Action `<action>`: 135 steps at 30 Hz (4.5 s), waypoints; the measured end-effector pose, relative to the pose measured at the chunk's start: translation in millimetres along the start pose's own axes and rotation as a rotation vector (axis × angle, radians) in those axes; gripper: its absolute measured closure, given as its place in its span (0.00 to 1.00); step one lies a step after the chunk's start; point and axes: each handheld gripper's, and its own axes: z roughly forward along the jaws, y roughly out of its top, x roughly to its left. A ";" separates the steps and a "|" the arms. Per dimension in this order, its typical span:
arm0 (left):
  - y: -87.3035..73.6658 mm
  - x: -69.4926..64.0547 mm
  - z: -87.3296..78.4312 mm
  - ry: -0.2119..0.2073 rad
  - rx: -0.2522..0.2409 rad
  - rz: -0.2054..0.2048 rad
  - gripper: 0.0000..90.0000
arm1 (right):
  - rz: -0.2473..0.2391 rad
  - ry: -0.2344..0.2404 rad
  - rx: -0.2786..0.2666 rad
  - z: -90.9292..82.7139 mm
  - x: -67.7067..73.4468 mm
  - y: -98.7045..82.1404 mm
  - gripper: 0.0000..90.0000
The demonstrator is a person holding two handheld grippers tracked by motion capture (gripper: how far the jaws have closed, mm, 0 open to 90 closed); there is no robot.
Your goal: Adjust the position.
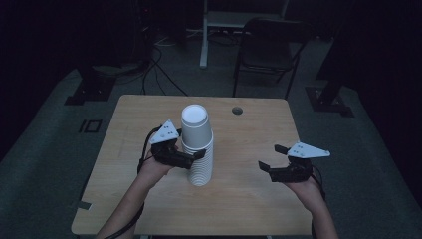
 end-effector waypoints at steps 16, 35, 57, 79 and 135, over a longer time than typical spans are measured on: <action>-0.9 -0.3 0.5 0.002 -0.007 -0.003 0.06 | -0.071 0.116 -0.054 8.4 15.0 36.2 0.15; -0.8 -0.4 0.9 0.003 -0.009 -0.004 0.06 | -0.142 0.208 -0.097 22.2 37.7 83.0 0.16; -1.4 -0.6 0.9 0.003 -0.014 -0.007 0.06 | -0.199 0.325 -0.144 58.3 70.3 131.0 0.17; -1.6 -0.7 0.5 0.004 -0.013 -0.007 0.06 | -0.204 0.376 -0.205 84.4 87.3 163.7 0.17; -1.2 -0.4 0.5 0.001 -0.007 -0.004 0.06 | -0.211 0.333 -0.334 48.4 97.7 217.8 0.23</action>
